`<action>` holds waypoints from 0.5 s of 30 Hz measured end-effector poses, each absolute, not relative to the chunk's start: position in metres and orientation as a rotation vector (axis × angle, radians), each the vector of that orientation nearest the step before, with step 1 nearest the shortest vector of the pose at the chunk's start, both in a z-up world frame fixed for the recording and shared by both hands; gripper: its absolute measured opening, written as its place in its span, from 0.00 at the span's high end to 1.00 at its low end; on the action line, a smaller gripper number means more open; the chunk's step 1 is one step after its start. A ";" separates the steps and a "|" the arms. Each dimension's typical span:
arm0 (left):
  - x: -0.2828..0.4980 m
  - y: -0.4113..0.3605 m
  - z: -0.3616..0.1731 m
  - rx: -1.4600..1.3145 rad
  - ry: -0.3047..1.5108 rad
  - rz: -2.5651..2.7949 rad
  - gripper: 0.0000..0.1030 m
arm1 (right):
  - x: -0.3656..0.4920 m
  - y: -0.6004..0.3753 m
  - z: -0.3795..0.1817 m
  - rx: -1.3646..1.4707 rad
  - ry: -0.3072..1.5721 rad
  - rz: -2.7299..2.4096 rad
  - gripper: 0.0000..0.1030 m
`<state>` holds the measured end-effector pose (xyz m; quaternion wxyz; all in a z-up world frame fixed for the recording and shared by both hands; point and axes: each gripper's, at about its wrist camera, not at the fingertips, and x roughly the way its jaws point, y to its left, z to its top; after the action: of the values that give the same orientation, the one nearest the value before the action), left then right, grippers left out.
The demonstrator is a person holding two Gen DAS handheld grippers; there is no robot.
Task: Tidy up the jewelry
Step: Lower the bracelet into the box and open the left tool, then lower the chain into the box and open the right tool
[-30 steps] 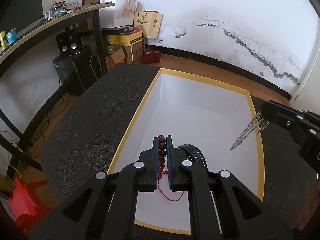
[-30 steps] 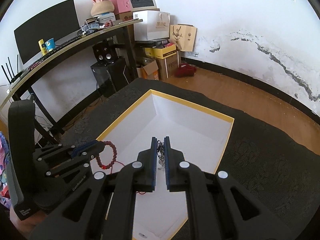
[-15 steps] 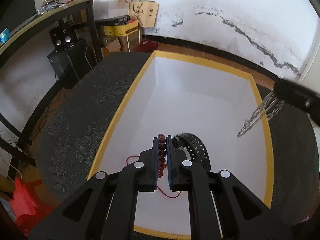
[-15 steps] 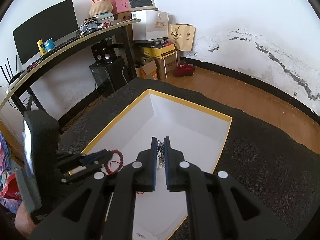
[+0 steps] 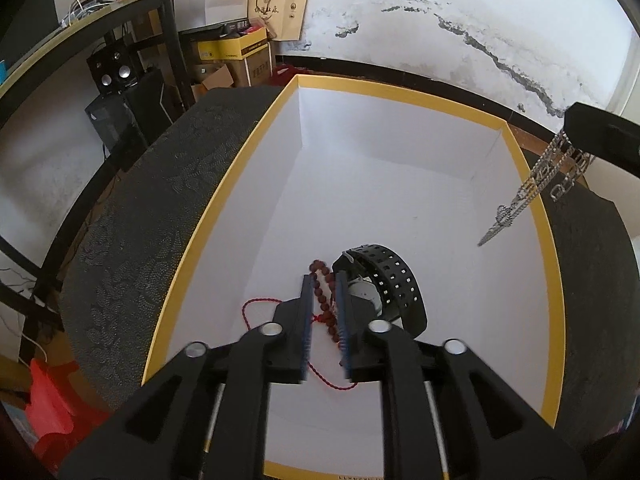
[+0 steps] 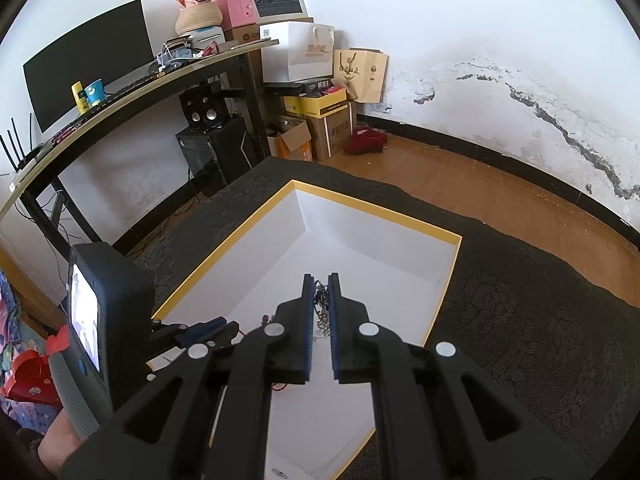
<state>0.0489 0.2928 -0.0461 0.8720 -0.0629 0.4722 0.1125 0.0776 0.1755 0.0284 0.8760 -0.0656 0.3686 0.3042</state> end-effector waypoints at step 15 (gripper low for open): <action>0.031 0.287 -0.029 -0.108 0.912 0.237 0.06 | 0.087 0.183 0.014 -0.154 0.801 0.623 0.93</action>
<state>0.0314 0.2870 -0.0293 0.8897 -0.0519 0.4391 0.1140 0.0873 0.1833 0.0139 0.8711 -0.0735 0.3833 0.2981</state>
